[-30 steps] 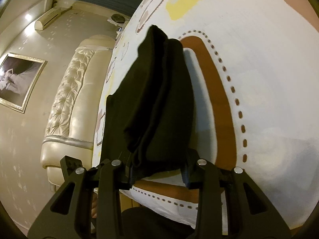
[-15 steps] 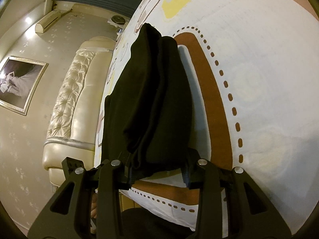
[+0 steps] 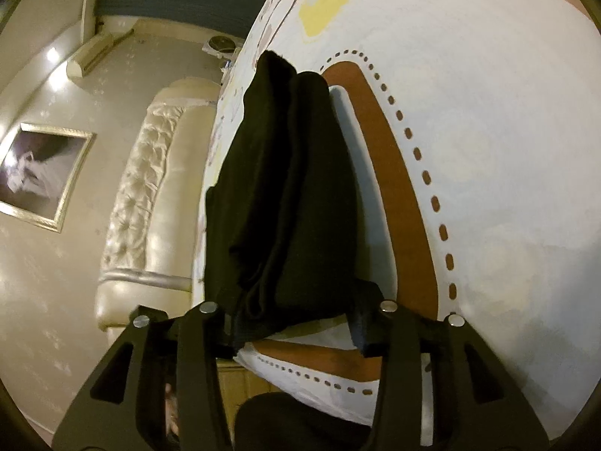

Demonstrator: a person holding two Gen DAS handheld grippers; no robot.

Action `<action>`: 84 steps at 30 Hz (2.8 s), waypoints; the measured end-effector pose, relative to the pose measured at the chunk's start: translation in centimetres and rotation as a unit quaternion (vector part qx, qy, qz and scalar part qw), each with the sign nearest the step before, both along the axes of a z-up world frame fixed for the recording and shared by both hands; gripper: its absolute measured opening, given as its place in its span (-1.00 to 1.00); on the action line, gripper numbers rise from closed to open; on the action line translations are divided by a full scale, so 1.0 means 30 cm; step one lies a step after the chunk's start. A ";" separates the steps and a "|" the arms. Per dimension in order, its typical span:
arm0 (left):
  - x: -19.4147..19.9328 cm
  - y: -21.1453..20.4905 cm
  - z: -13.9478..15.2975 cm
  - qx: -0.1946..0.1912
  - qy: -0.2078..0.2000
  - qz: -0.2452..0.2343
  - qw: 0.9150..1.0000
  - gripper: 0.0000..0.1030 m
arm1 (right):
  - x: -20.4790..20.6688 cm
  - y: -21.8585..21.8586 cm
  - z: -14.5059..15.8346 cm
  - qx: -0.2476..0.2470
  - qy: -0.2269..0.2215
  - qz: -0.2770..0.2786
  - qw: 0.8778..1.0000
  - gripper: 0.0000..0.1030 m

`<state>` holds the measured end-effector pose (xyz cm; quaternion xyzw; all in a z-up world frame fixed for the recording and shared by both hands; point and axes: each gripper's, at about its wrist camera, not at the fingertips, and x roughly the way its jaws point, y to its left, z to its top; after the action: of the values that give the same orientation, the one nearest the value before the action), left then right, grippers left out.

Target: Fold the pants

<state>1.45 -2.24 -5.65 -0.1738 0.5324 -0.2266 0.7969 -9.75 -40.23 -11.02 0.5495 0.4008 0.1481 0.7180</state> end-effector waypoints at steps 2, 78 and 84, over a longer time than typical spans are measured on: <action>-0.011 0.009 0.003 0.005 0.001 0.006 1.000 0.49 | -0.014 -0.012 -0.004 0.012 0.002 -0.005 1.000 -0.13; -0.325 -0.138 0.242 0.188 -0.209 0.028 0.959 0.62 | -0.193 0.264 0.289 -0.461 -0.018 0.004 0.887 0.70; -0.325 -0.138 0.237 0.191 -0.206 0.032 0.959 0.62 | -0.192 0.266 0.282 -0.460 -0.016 0.005 0.888 0.70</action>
<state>-8.30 -6.37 1.47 0.0150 0.3845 -0.1256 0.9144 -15.50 -32.26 -2.55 0.1526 0.4154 -0.0407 0.8958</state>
